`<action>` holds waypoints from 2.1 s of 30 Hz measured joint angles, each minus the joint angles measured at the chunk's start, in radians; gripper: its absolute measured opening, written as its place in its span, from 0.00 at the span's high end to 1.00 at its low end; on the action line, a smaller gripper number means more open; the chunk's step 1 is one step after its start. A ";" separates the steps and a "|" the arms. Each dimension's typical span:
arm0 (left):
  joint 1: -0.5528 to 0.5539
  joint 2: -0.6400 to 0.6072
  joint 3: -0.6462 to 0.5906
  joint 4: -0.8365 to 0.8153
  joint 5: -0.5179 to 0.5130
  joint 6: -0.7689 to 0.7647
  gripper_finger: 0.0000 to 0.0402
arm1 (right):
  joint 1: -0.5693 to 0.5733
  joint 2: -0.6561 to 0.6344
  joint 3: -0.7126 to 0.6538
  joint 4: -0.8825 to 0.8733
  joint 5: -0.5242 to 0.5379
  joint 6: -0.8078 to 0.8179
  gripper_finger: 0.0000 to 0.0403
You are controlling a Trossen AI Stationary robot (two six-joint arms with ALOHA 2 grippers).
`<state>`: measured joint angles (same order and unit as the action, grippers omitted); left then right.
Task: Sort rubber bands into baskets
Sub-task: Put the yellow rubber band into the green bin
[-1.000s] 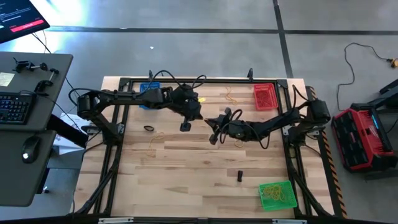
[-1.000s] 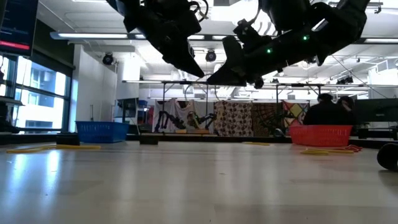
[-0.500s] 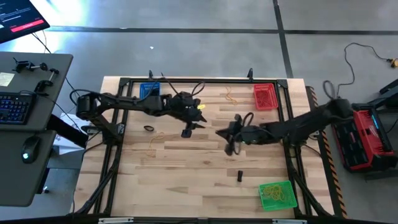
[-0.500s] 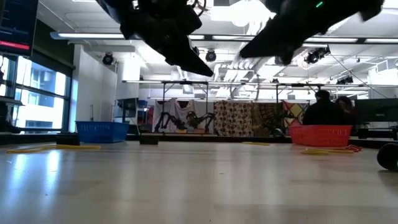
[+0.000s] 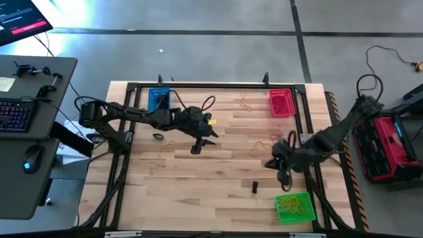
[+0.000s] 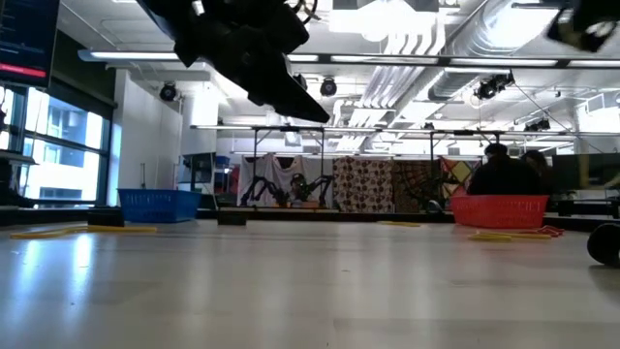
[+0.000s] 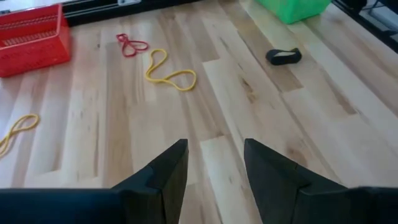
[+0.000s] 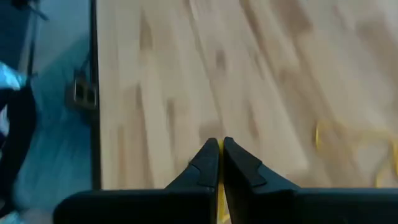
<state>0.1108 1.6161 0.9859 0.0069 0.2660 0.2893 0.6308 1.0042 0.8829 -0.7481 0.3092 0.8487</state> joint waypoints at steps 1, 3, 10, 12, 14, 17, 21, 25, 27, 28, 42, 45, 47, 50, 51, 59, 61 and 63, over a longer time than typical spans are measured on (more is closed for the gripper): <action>-0.006 0.000 0.000 0.001 0.000 0.000 0.62 | 0.029 0.005 0.025 -0.052 -0.010 0.051 1.00; -0.015 0.000 0.000 0.002 0.000 0.000 0.62 | 0.087 0.017 0.074 -0.139 -0.030 0.156 1.00; -0.028 0.000 0.000 0.007 -0.005 0.000 0.62 | 0.267 0.072 0.202 -0.263 -0.010 0.431 1.00; -0.028 0.000 0.000 0.007 -0.005 0.000 0.62 | 0.303 0.097 0.208 -0.283 -0.016 0.503 1.00; -0.028 0.000 0.000 0.007 -0.005 0.000 0.62 | 0.334 0.129 0.208 -0.314 -0.039 0.580 1.00; -0.028 0.000 0.000 0.007 -0.006 -0.001 0.62 | 0.380 0.181 0.208 -0.358 -0.081 0.687 1.00; -0.028 0.000 0.000 0.007 -0.008 -0.012 0.62 | 0.436 0.234 0.208 -0.351 -0.091 0.775 1.00; -0.028 0.000 0.000 0.007 -0.008 -0.027 0.62 | 0.493 0.266 0.208 -0.332 -0.093 0.872 1.00; -0.029 0.000 0.000 0.006 -0.008 -0.027 0.62 | 0.520 0.281 0.208 -0.332 -0.093 0.926 1.00; -0.030 0.000 0.000 0.006 -0.008 -0.027 0.62 | 0.533 0.288 0.208 -0.333 -0.093 0.951 1.00; -0.042 0.000 0.000 0.043 -0.008 -0.027 0.62 | 0.572 0.426 0.207 -0.310 -0.163 1.062 1.00; -0.042 -0.001 -0.014 0.093 -0.008 -0.027 0.62 | 0.545 0.444 0.206 -0.277 -0.179 1.140 1.00; -0.042 -0.001 -0.033 0.140 -0.007 -0.027 0.62 | 0.519 0.459 0.206 -0.254 -0.216 1.187 1.00; -0.042 -0.001 -0.069 0.206 -0.008 -0.038 0.62 | 0.480 0.483 0.206 -0.246 -0.267 1.239 1.00; -0.042 -0.001 -0.079 0.218 -0.008 -0.044 0.62 | 0.466 0.491 0.206 -0.241 -0.281 1.252 1.00; -0.042 -0.001 -0.113 0.261 -0.008 -0.052 0.62 | 0.396 0.589 0.206 -0.215 -0.393 1.397 1.00; -0.042 -0.001 -0.124 0.291 -0.008 -0.052 0.62 | 0.386 0.624 0.206 -0.191 -0.418 1.406 1.00; -0.042 -0.001 -0.132 0.313 -0.008 -0.052 0.62 | 0.376 0.660 0.206 -0.181 -0.422 1.414 1.00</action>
<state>0.0692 1.6150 0.8539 0.3198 0.2584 0.2372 1.0067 1.6637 1.0889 -0.9293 -0.1127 2.2623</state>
